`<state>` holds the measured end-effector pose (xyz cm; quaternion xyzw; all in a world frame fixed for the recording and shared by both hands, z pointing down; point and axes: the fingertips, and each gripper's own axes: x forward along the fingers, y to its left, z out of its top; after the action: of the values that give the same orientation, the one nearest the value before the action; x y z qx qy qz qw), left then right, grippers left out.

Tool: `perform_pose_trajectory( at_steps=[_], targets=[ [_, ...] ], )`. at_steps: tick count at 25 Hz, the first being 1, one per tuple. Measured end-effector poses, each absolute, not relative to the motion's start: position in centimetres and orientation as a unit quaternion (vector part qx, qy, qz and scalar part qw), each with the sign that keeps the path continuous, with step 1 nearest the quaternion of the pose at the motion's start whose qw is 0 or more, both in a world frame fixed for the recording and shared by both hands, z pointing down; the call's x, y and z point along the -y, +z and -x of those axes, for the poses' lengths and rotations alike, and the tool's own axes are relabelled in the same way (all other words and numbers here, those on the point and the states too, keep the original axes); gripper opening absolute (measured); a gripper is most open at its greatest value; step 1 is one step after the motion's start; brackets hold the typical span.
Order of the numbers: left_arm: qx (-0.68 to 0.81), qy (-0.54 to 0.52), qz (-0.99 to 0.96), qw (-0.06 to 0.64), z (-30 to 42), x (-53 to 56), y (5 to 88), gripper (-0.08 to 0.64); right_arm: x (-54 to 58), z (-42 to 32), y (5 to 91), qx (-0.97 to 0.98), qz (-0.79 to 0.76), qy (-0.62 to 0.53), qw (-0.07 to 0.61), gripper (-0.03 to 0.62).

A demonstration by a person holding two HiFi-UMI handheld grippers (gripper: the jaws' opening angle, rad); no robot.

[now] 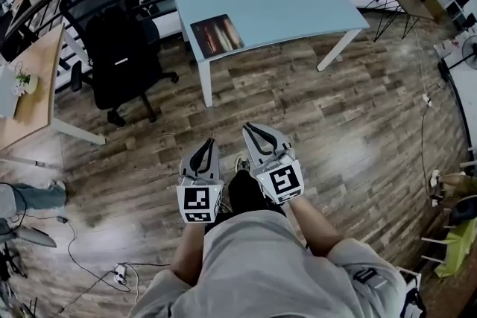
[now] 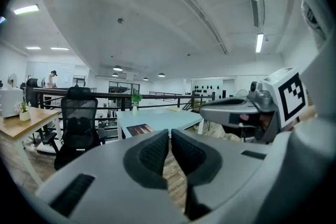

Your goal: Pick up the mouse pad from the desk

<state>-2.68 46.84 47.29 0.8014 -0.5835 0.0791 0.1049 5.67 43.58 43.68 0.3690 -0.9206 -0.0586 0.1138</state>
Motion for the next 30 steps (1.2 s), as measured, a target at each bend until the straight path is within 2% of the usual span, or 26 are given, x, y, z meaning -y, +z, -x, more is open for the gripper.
perform_pose_trajectory(
  at_steps=[11, 19, 30],
  targets=[
    [0.589, 0.102, -0.796, 0.098, 1.3, -33.1, 46.7, 0.029, -29.7, -7.7, 42.9, 0.926, -0.362, -0.054, 0.088, 0.026],
    [0.584, 0.12, -0.796, 0.104, -1.1, -28.1, 47.6, 0.03, -24.3, -9.9, 44.3, 0.926, -0.368, -0.03, 0.075, 0.026],
    [0.577, 0.131, -0.796, 0.125, 0.2, -20.7, 49.5, 0.031, -17.3, -8.3, 46.1, 0.926, -0.366, -0.014, 0.089, 0.028]
  ],
)
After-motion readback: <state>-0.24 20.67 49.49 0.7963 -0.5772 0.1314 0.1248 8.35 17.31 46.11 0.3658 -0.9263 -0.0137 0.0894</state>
